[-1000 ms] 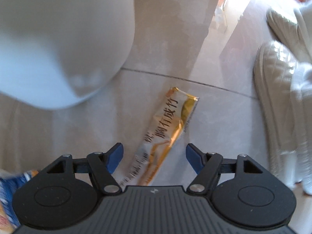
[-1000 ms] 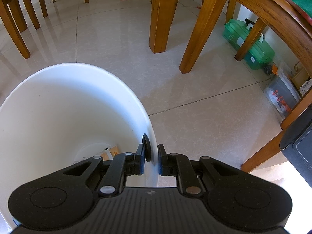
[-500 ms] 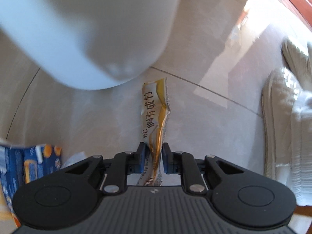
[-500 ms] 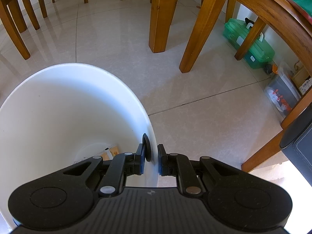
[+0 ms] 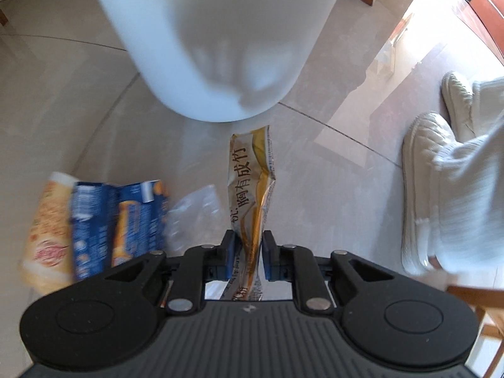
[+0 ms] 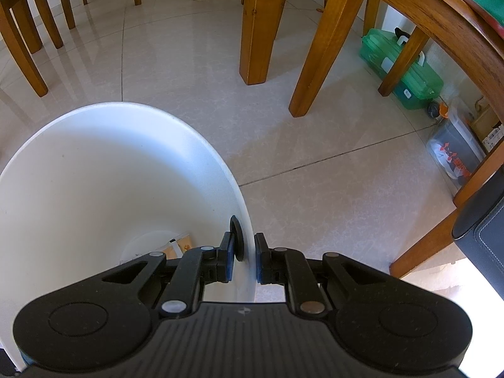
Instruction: Collect trash
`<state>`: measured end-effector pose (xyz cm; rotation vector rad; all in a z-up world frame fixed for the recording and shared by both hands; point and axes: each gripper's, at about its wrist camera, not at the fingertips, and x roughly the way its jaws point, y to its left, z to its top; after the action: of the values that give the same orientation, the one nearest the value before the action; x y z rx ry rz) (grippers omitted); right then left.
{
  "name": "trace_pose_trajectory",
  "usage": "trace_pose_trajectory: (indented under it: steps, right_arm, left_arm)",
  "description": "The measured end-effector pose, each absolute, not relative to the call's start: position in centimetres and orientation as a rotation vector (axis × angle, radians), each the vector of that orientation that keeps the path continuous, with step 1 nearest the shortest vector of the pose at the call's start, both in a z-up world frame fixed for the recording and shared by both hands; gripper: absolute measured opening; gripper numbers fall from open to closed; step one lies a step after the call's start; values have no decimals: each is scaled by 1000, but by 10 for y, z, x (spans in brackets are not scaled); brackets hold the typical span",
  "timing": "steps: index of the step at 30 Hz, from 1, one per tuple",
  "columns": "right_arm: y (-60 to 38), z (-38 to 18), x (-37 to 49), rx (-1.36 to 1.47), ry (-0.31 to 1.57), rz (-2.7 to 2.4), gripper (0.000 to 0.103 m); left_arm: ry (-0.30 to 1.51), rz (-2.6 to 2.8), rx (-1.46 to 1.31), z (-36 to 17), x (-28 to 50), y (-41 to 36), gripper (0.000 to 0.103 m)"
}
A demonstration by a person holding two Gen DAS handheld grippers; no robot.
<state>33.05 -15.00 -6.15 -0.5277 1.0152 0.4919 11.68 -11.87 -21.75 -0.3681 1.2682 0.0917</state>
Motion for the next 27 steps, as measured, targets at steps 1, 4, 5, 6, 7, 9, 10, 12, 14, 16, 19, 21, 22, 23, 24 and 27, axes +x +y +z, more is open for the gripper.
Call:
trace_pose_trajectory:
  steps: [1, 4, 5, 6, 7, 9, 10, 12, 14, 16, 19, 21, 22, 23, 24, 27]
  right_arm:
    - [-150, -62, 331, -527, 1015, 491, 16]
    - [-150, -62, 331, -524, 1017, 489, 16]
    - [-150, -62, 332, -524, 1018, 490, 16]
    - [-150, -62, 332, -521, 1020, 489, 16]
    - [-150, -61, 332, -519, 1021, 489, 16]
    - [-150, -61, 333, -517, 1023, 489, 16]
    - [-151, -61, 333, -518, 1022, 490, 16]
    - [-151, -61, 333, -520, 1021, 491, 16]
    - [-151, -61, 333, -522, 1020, 491, 16]
    - [-150, -61, 333, -519, 1021, 490, 16]
    - [-150, -62, 332, -518, 1021, 493, 16]
    - [-151, -62, 332, -517, 1022, 493, 16]
    - [-151, -62, 332, -516, 1022, 493, 16]
    - [-151, -62, 332, -515, 1023, 492, 16]
    - [-152, -62, 332, -514, 1024, 493, 16]
    - [-152, -62, 332, -516, 1023, 493, 16]
  left_arm:
    - [1270, 96, -366, -210, 114, -118, 16]
    - [1261, 115, -384, -191, 106, -110, 16]
    - [1254, 124, -392, -181, 103, -108, 16]
    - [1245, 134, -394, -173, 100, -105, 16]
    - [1232, 146, -399, -164, 98, -104, 16]
    - [1206, 161, -408, -139, 92, -94, 16]
    - [1192, 167, -412, -127, 92, -92, 16]
    - [1163, 173, -396, -105, 91, -91, 16]
    - [1128, 181, -368, -81, 92, -88, 16]
    - [1094, 191, -358, -67, 97, -81, 16]
    - [1029, 211, -338, -57, 110, -60, 16]
    - [974, 216, -322, -41, 121, -48, 16]
    - [948, 222, -321, -38, 125, -41, 16]
    - [925, 224, -323, -34, 135, -36, 16]
    - [905, 227, -325, -30, 143, -32, 16]
    - [843, 256, -314, -24, 171, -21, 22]
